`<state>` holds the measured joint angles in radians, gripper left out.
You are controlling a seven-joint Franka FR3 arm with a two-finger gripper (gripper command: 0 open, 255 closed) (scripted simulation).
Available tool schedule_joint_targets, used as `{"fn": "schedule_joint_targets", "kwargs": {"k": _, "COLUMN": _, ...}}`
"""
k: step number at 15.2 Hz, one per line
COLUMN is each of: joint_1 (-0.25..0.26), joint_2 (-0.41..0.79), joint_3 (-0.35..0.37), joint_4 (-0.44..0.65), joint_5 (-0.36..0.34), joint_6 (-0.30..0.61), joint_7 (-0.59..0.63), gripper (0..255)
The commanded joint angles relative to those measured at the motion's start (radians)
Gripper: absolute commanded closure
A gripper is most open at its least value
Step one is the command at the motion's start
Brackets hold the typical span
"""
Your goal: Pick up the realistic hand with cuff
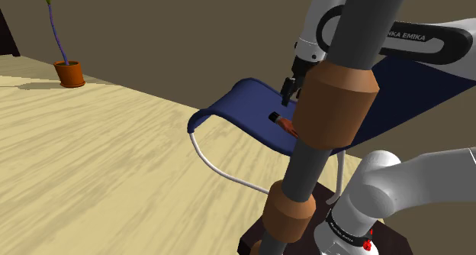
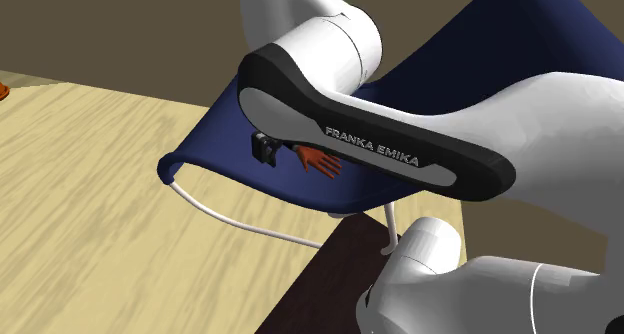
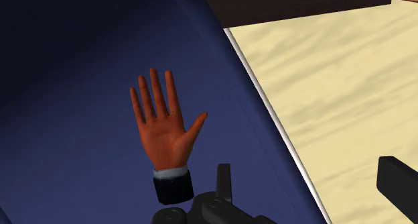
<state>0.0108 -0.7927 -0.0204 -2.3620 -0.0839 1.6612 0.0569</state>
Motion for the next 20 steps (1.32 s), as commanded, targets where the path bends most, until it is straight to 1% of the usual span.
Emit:
{"fn": "schedule_joint_targets", "kwargs": {"k": 1, "joint_1": 0.000, "joint_2": 0.000, "joint_3": 0.000, "joint_4": 0.000, "joint_5": 0.000, "joint_6": 0.000, "joint_7": 0.000, "gripper": 0}}
{"fn": "schedule_joint_targets", "kwargs": {"k": 5, "joint_1": -0.016, "joint_2": 0.060, "joint_3": -0.086, "joint_4": -0.041, "joint_5": -0.024, "joint_6": 0.102, "joint_7": -0.083, "gripper": 0}}
{"fn": "schedule_joint_targets", "kwargs": {"k": 10, "joint_1": -0.030, "joint_2": 0.169, "joint_3": -0.193, "joint_4": -0.060, "joint_5": -0.039, "joint_6": 0.231, "joint_7": -0.190, "gripper": 0}}
{"fn": "schedule_joint_targets", "kwargs": {"k": 14, "joint_1": -0.031, "joint_2": 0.283, "joint_3": -0.280, "joint_4": -0.049, "joint_5": -0.032, "joint_6": 0.330, "joint_7": -0.283, "gripper": 0}}
{"fn": "schedule_joint_targets", "kwargs": {"k": 17, "joint_1": -0.025, "joint_2": 0.382, "joint_3": -0.344, "joint_4": -0.026, "joint_5": -0.008, "joint_6": 0.400, "joint_7": -0.360, "gripper": 0}}
{"fn": "schedule_joint_targets", "kwargs": {"k": 20, "joint_1": -0.024, "joint_2": 0.407, "joint_3": -0.357, "joint_4": -0.041, "joint_5": -0.002, "joint_6": 0.438, "joint_7": -0.375, "gripper": 0}}
